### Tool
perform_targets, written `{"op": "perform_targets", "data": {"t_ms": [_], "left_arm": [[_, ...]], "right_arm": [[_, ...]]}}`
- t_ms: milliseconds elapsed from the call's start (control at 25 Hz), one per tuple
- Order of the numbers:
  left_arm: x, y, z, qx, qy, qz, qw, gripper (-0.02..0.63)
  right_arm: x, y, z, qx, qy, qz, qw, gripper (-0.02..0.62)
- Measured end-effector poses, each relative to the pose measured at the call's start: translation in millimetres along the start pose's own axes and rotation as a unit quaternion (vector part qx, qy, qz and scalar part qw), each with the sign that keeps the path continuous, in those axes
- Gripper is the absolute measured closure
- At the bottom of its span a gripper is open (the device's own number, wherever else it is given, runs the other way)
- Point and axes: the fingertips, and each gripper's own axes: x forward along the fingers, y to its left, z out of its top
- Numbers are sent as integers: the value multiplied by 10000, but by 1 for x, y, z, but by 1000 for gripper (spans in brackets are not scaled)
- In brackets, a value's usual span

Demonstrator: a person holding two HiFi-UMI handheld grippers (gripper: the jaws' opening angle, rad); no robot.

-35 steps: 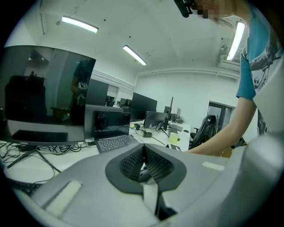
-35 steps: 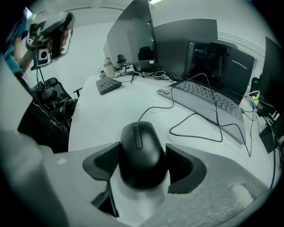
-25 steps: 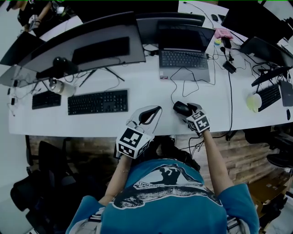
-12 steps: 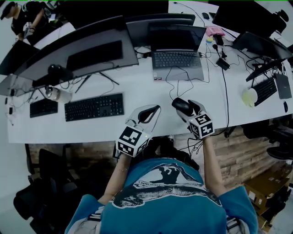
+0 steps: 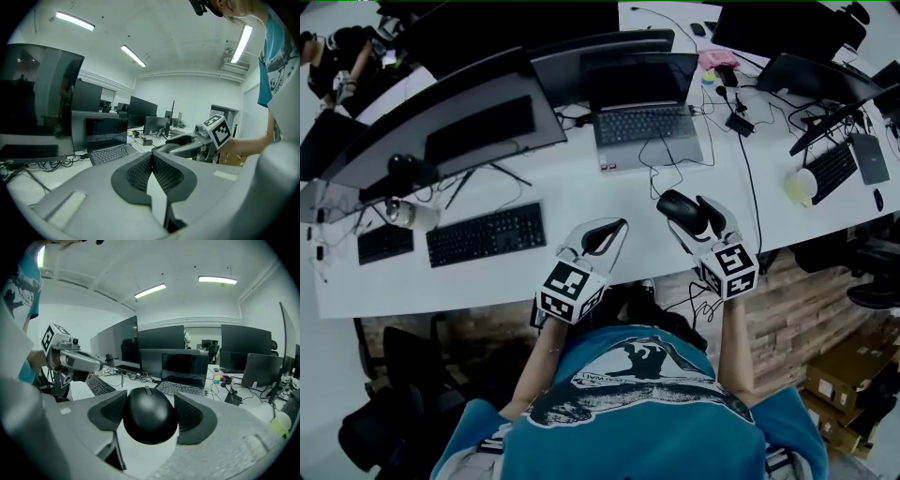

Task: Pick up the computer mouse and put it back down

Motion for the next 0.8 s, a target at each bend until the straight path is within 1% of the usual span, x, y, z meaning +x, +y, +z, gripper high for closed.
{"op": "perform_targets", "data": {"t_ms": [240, 440, 640, 800], "left_arm": [[12, -8, 2, 59, 32, -200, 9998, 588], [19, -9, 4, 108, 74, -277, 9995, 588], [22, -7, 5, 115, 84, -250, 9996, 588], [19, -2, 3, 75, 93, -112, 9999, 588]], "right_arm": [[-27, -2, 18, -85, -228, -191, 9995, 285], [-30, -8, 10, -1, -153, -274, 9995, 285], [-18, -12, 6, -16, -82, -224, 9997, 285], [-1, -13, 7, -74, -43, -93, 9999, 285]]}}
